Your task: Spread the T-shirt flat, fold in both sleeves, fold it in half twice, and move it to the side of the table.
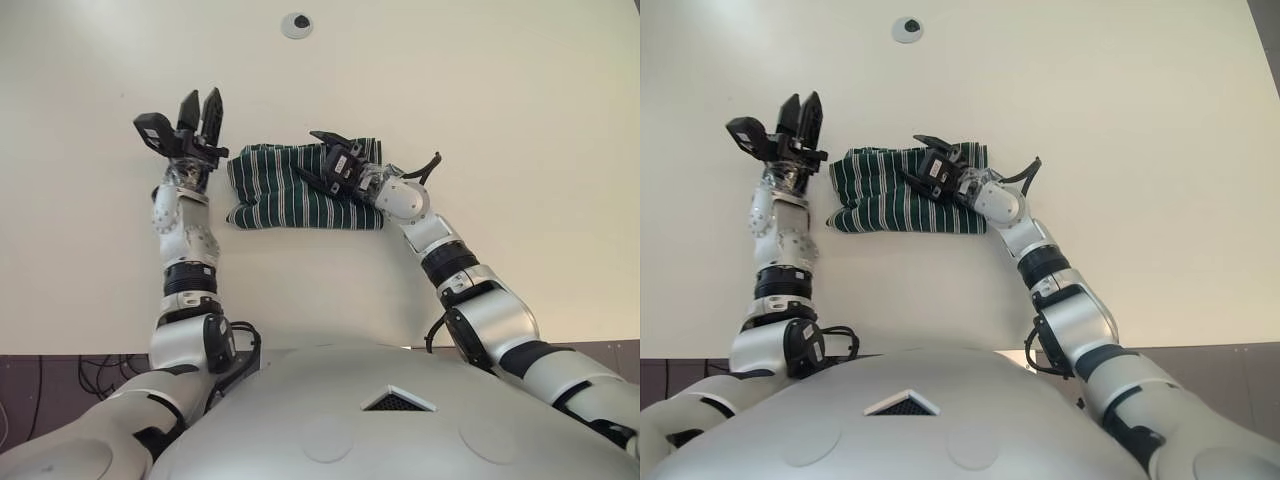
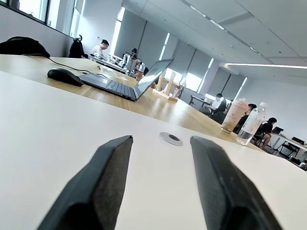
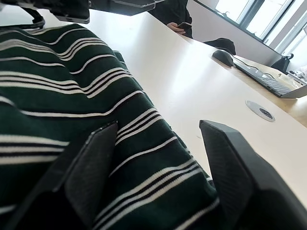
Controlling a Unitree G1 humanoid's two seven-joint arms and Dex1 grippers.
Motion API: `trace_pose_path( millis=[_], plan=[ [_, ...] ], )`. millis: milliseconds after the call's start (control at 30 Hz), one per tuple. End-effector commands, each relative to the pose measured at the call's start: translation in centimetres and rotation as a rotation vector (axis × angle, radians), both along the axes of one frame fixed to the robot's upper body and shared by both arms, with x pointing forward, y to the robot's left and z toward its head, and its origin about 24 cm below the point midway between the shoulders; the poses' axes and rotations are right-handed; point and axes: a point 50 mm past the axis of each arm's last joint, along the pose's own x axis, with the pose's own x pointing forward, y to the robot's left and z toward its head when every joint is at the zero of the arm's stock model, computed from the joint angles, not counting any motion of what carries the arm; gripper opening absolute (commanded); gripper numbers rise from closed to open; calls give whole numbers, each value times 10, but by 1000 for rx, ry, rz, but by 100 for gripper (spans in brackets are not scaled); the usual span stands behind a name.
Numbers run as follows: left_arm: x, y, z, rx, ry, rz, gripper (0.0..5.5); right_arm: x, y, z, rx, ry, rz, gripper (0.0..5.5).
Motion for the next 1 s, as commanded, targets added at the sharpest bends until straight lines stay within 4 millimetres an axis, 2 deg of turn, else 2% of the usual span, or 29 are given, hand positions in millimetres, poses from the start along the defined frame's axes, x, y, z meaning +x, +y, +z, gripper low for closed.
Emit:
trace_pose_path(
  millis=[33,167,267,367,500,567,633,667,733,767,833,867,933,1000],
  plan=[
    [1,-2,-7,19,-16,51,219,-12,-94,-53,-128,298,-375,311],
    [-6,2,-11,2,-41,108,219,-1,-189,-38,-39,281,-844,311],
    [-9,2,-11,3,-69,131,219,-5,-239,-24,41,242,-1108,311],
    [-12,-3,-10,29,-107,135,219,-5,-269,-8,113,165,-1287,311],
    [-13,-7,-8,49,-141,134,219,4,-280,14,188,15,-1384,311],
    [-14,-8,-5,54,-180,149,219,11,-278,41,254,-225,-1387,311],
    [-15,-8,1,49,-232,190,219,8,-270,80,304,-615,-1350,311],
    [-16,-8,3,40,-249,216,219,6,-257,94,334,-770,-1289,311],
    [-16,-9,2,7,-250,252,219,5,-228,104,381,-921,-1171,311],
    [-15,-11,0,-21,-230,265,219,6,-215,104,394,-949,-1124,311],
    [-13,-15,-8,-49,-159,291,219,11,-185,87,500,-836,-1088,311],
    [-13,-17,-11,-4,-123,307,219,12,-170,77,551,-763,-1071,311],
    [-16,-20,-10,164,-138,346,219,8,-132,59,593,-658,-927,311],
    [-21,-24,-5,339,-199,353,219,3,-111,49,591,-604,-821,311]
  ],
)
